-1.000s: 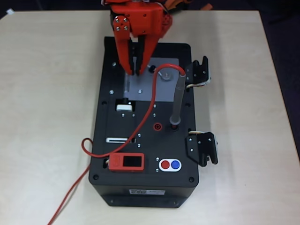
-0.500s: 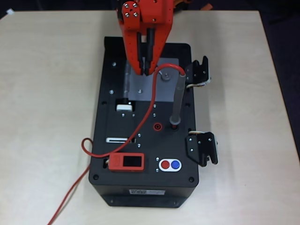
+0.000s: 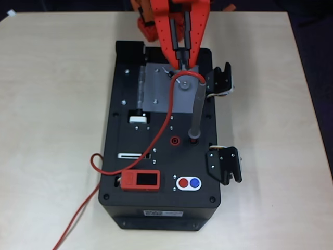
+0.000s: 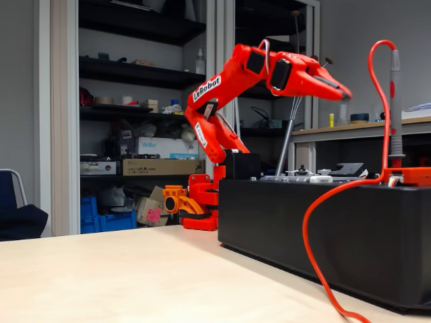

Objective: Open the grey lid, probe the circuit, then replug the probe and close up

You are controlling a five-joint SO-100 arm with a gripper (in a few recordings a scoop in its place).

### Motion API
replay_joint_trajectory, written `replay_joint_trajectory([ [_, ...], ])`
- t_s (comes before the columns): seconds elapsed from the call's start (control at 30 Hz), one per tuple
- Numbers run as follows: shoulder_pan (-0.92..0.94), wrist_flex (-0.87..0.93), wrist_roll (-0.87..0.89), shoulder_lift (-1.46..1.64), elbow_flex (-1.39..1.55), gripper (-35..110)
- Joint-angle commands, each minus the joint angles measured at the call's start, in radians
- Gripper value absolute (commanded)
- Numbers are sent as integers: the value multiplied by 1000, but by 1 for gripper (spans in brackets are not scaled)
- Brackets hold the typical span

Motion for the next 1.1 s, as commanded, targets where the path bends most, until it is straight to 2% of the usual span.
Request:
replay_joint_trajectory([
  [0.0, -25, -55, 86, 109, 98, 0],
  [0.33, -23, -264, 147, 442, 483, 0],
  [0.5, -35, -284, 198, 637, 629, 0],
  [0.73, -38, -181, 287, 781, 644, 0],
  [0.87, -49, -376, 348, 778, 713, 0],
  [1.0, -46, -779, 463, 776, 910, 0],
  [1.07, -41, -796, 508, 778, 910, 0],
])
